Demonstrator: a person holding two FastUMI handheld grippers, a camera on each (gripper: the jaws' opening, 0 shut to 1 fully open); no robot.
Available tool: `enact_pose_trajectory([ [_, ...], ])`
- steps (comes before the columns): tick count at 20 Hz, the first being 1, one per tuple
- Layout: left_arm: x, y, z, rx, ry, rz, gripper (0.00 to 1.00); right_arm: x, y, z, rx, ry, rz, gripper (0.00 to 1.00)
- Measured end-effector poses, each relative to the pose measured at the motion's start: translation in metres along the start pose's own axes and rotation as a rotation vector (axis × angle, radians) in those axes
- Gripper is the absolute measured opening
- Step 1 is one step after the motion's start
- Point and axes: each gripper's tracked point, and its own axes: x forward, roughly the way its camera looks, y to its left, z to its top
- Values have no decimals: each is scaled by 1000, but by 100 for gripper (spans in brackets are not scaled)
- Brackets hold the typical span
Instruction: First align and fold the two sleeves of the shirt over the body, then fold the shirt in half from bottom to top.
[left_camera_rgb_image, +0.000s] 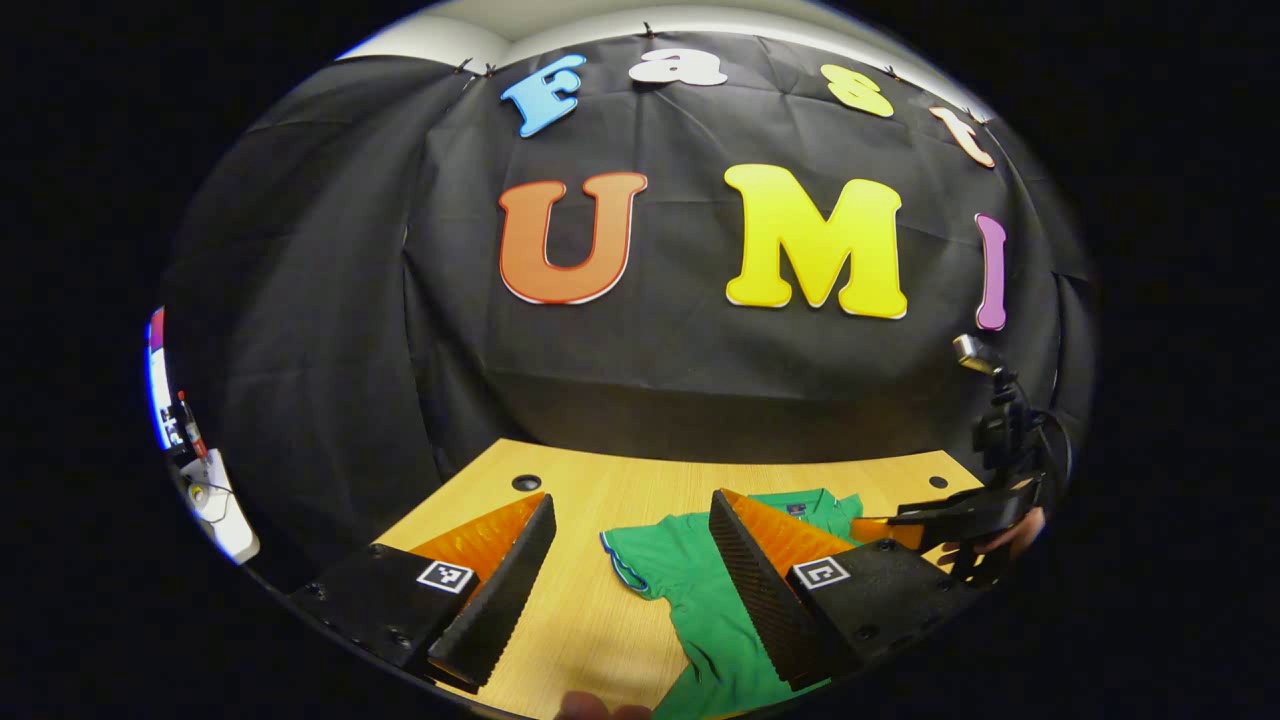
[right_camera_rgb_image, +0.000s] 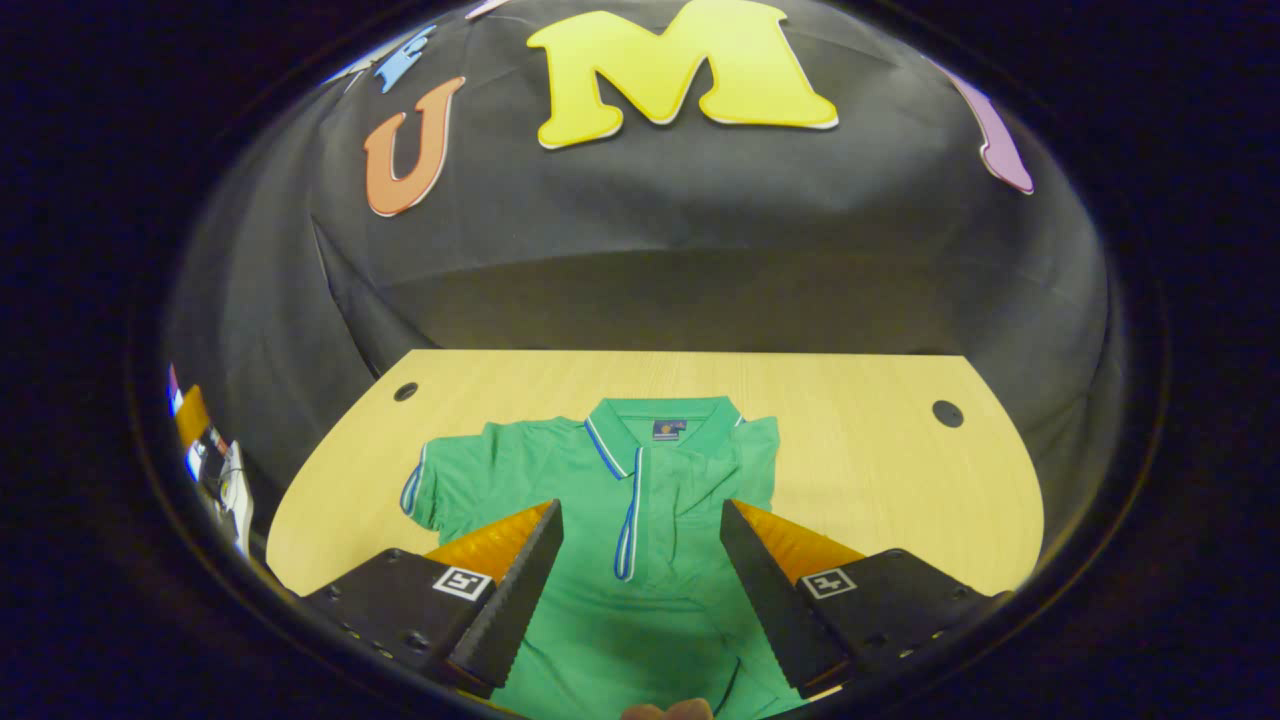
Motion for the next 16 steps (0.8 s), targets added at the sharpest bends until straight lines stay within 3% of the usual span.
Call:
enact_pose_trajectory([
  [4, 41, 4, -52, -97, 129, -16, 100, -49, -7, 1, 3, -13, -19, 96],
  [9, 94, 8, -101, -131, 220, -21, 98, -106, -31, 1, 7, -31, -95, 96],
  [16, 136, 12, -163, -136, 381, -13, 98, -150, -35, -3, -9, -42, -117, 96],
])
